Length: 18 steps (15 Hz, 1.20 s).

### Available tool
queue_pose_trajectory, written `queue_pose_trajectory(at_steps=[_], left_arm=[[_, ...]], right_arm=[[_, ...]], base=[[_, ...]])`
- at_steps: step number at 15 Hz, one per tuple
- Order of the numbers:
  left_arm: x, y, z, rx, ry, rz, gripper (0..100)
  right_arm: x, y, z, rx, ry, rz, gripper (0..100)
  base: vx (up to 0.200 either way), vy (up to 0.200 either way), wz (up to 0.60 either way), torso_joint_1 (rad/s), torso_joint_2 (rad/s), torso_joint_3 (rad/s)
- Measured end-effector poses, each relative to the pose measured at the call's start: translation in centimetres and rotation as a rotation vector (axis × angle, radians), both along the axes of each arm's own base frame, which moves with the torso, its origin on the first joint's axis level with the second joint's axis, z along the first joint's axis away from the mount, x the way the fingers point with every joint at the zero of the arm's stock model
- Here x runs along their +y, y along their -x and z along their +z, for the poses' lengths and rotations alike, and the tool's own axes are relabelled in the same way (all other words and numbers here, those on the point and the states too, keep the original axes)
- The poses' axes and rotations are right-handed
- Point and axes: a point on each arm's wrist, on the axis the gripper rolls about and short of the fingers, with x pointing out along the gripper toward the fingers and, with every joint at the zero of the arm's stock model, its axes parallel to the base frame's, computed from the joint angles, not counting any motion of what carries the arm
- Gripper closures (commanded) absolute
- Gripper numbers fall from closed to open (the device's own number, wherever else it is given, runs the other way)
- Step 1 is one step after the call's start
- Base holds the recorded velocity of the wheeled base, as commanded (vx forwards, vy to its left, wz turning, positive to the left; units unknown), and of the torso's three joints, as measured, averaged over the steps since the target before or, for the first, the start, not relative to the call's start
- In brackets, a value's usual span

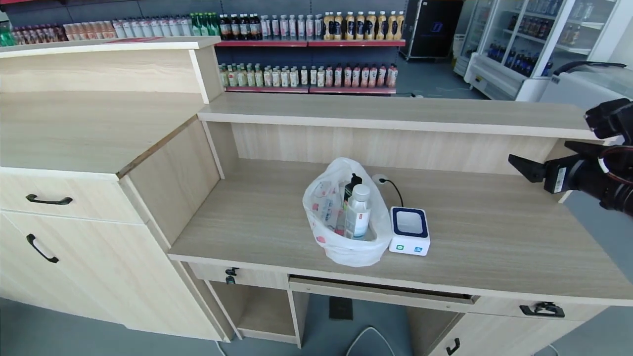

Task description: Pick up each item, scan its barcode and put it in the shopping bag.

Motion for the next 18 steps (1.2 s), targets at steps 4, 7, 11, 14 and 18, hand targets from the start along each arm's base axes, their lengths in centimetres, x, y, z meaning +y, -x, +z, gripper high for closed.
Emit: queue_pose_trajectory(at_steps=[4,7,11,14,18], left_arm=[[0.0,0.0,0.0,0.0,0.0,0.0,0],[0.0,0.0,0.0,0.0,0.0,0.001,0],[0.0,0.0,0.0,0.0,0.0,0.001,0],[0.0,0.0,0.0,0.0,0.0,0.0,0],[0.0,0.0,0.0,0.0,0.0,0.001,0]], right_arm=[[-0.3,2.5,1.0,0.034,-0.132,0.012,0],[0.0,5.5,0.5,0.013,-0.211,0.032,0],[0.8,12.1,-4.1,0.092,-0.248,-0.031,0],[1.8,17.6,-7.8,0.149,-0.285,-0.068,0],[2.5,23.5,-10.9,0.183,-0.312,-0.057,0]], base=[[0.0,0.0,-0.3,0.002,0.0,0.002],[0.0,0.0,0.0,0.0,0.0,0.0],[0.0,0.0,0.0,0.0,0.0,0.0],[0.0,0.0,0.0,0.0,0.0,0.0],[0.0,0.0,0.0,0.0,0.0,0.0]])
